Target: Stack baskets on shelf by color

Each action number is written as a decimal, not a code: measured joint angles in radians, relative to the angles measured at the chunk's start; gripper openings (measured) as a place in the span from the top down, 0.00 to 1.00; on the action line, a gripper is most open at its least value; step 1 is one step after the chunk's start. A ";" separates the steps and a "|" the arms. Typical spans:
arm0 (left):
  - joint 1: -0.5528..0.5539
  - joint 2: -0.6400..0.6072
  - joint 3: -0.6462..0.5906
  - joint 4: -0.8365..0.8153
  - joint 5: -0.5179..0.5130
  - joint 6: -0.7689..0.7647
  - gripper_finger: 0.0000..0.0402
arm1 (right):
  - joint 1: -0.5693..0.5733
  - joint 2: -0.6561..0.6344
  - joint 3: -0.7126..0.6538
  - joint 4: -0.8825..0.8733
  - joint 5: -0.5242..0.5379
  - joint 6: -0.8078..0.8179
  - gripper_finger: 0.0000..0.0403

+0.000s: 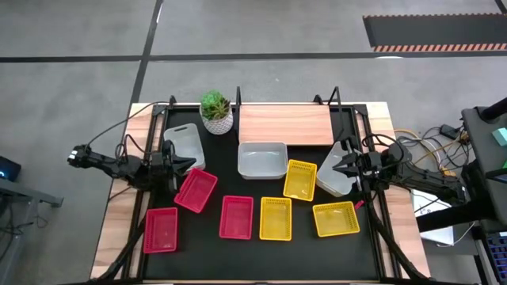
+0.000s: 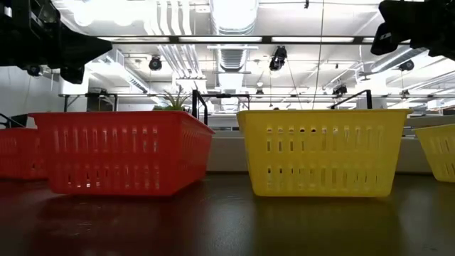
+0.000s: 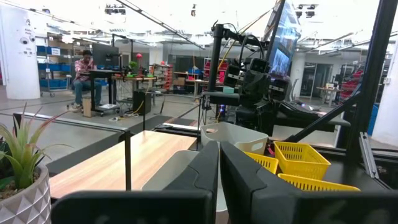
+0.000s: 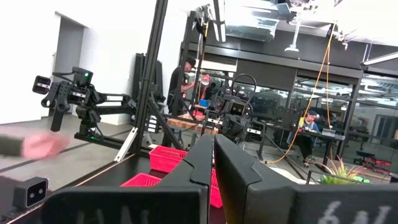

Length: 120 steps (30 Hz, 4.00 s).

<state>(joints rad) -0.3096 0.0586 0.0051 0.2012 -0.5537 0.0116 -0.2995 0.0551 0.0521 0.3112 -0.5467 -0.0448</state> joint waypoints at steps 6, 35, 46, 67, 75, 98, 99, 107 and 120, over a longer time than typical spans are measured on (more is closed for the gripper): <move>0.000 0.000 0.000 0.008 0.000 0.001 1.00 | 0.000 0.000 0.000 0.000 0.000 0.000 0.97; 0.000 0.000 0.002 0.206 -0.003 -0.107 1.00 | 0.001 0.000 -0.006 -0.022 -0.002 0.177 0.97; 0.000 0.085 0.000 0.220 -0.003 -0.163 1.00 | 0.001 0.000 -0.006 -0.013 0.065 0.073 0.97; 0.000 0.333 0.001 0.426 -0.028 -0.267 1.00 | 0.001 0.432 0.139 0.210 0.195 -0.085 0.97; 0.000 0.399 0.001 0.501 -0.027 -0.269 1.00 | 0.027 0.547 0.263 0.109 0.068 -0.144 0.97; 0.000 0.412 0.014 0.949 -0.027 0.303 1.00 | 0.350 0.721 0.542 -0.144 0.406 -0.210 0.97; 0.000 0.408 0.015 0.970 -0.027 0.327 1.00 | 0.364 0.734 0.554 -0.145 0.436 -0.211 0.97; 0.000 0.392 0.006 0.992 -0.028 0.395 1.00 | 0.389 0.867 0.709 -0.263 0.493 -0.202 0.97; 0.000 0.392 0.005 0.992 -0.027 0.395 1.00 | 0.382 1.154 1.153 -0.976 0.680 -0.381 0.95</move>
<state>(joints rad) -0.3096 0.4507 0.0101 1.1933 -0.5812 0.4068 0.0821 1.2092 1.2056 -0.6648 0.1328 -0.4260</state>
